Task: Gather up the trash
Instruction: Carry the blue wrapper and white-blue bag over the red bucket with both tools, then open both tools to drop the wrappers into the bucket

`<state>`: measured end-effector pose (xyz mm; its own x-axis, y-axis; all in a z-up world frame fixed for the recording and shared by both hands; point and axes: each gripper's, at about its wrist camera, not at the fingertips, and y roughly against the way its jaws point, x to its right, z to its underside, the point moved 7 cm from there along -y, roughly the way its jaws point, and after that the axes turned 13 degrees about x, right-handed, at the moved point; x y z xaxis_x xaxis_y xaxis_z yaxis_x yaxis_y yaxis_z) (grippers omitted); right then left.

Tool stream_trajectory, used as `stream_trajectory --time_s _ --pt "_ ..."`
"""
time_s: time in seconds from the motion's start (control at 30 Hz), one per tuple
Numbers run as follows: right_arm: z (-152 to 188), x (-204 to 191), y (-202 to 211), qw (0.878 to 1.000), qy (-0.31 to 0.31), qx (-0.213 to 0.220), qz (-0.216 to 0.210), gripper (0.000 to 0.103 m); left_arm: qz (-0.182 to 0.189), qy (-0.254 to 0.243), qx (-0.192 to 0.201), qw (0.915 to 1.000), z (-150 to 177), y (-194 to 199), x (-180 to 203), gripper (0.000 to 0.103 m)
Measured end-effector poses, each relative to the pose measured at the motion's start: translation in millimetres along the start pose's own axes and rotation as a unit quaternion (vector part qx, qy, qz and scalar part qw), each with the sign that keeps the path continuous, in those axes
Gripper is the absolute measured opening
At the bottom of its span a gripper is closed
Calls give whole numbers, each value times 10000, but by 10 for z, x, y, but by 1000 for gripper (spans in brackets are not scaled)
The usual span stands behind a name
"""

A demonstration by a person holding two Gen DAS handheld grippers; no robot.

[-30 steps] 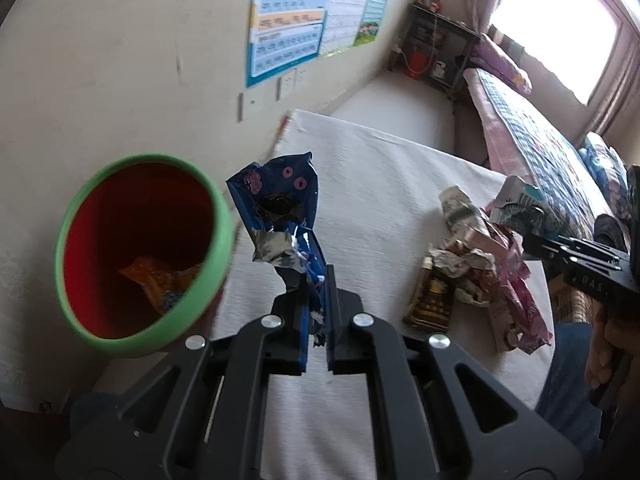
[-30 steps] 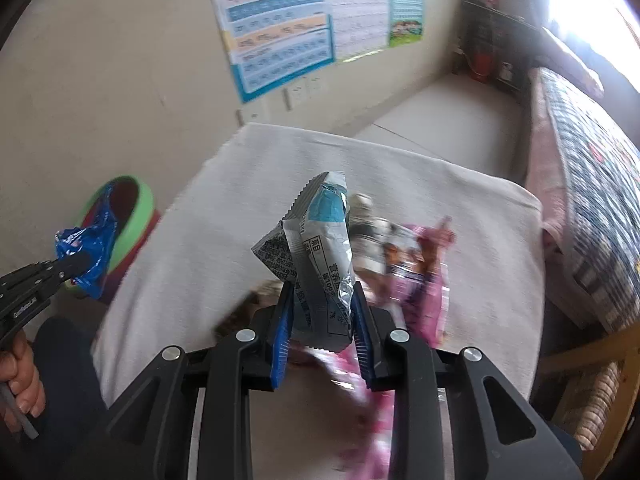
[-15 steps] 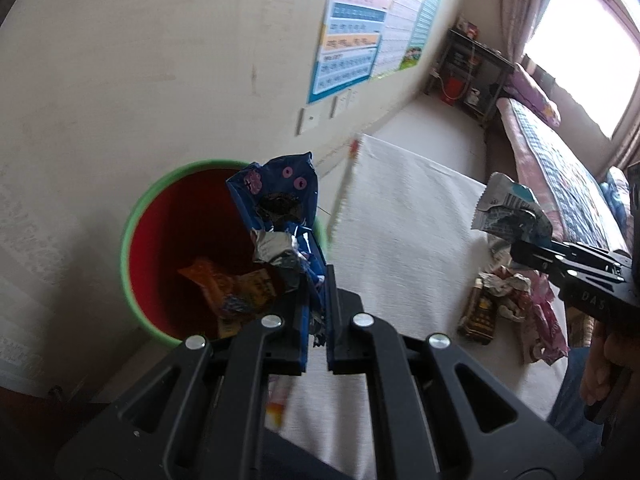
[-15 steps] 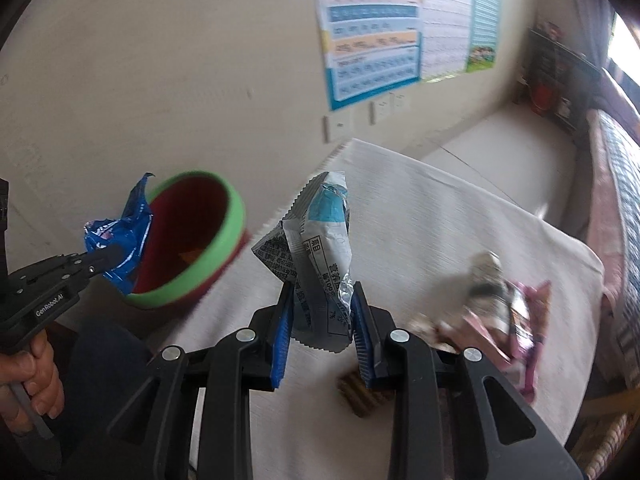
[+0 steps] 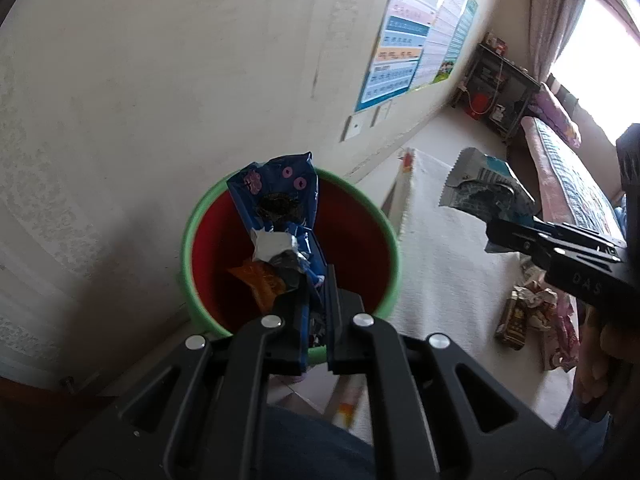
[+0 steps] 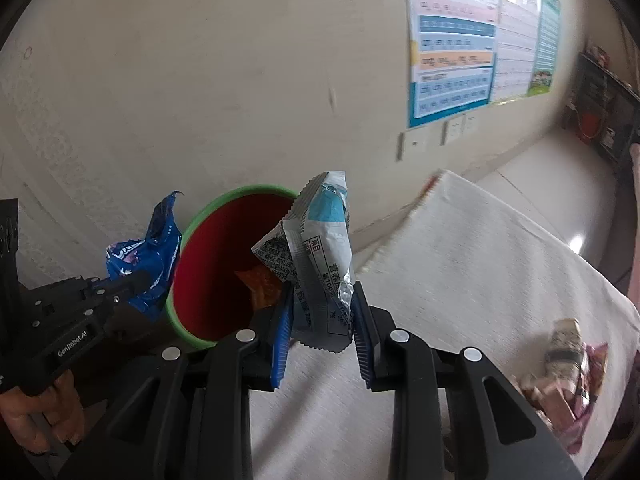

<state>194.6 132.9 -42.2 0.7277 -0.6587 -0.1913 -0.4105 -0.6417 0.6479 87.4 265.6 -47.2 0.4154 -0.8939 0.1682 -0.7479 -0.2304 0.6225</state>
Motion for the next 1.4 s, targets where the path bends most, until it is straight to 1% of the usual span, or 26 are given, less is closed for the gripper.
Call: stream_trajectory --time_s 0.17,0.37,0.7,0.73,0.77,0.8,0.83,0.87,0.9,0.93,0.97,1.03,1.13,1.2,1.23,1.3,1.4 --pt "-30 -201 -241 9998 97 -112 -132 27 -33 149 -52 9999 9 -60 -217 5" --pt "28 -362 -539 9992 141 -307 -236 27 -34 376 -137 9992 67 -145 -432 5" --pt "172 -416 -893 9974 152 -626 -337 28 54 669 -128 9977 96 -245 -578 5" --pt "180 -420 -920 9972 160 -651 -345 28 48 689 -126 9975 87 -261 -586 6" --pt "191 -426 -941 9969 172 -678 -362 32 38 732 -114 9972 83 -267 -604 7" --pt "203 -437 -974 9964 182 -719 -403 35 42 804 -108 9967 80 -270 -626 9" --pt "220 -452 -997 9959 207 -759 -450 39 59 860 -109 9962 82 -264 -648 18" --pt "233 -463 -1006 9956 241 -775 -459 45 62 915 -91 9957 74 -263 -667 28" --pt "257 -476 -1015 9953 307 -791 -461 53 51 951 -55 9954 63 -254 -683 33" --pt "274 -487 -1019 9950 354 -804 -466 58 52 999 -17 9950 50 -243 -694 47" --pt "292 -493 -1020 9948 394 -809 -468 66 69 1042 16 9945 41 -239 -704 58" --pt "330 -494 -1005 9947 434 -805 -478 69 111 1102 88 9938 23 -211 -709 64" --pt "377 -446 -975 9949 419 -827 -389 83 132 1068 134 9941 15 -176 -669 84" --pt "385 -398 -915 9957 364 -777 -345 85 155 1026 169 9945 4 -145 -629 90" --pt "382 -384 -891 9959 334 -769 -328 87 149 1009 185 9946 2 -135 -619 98" --pt "377 -325 -814 9968 284 -717 -232 93 36 953 212 9952 -6 -121 -590 98" --pt "368 -258 -655 9979 225 -589 -161 96 -18 879 127 9960 16 -126 -529 98"
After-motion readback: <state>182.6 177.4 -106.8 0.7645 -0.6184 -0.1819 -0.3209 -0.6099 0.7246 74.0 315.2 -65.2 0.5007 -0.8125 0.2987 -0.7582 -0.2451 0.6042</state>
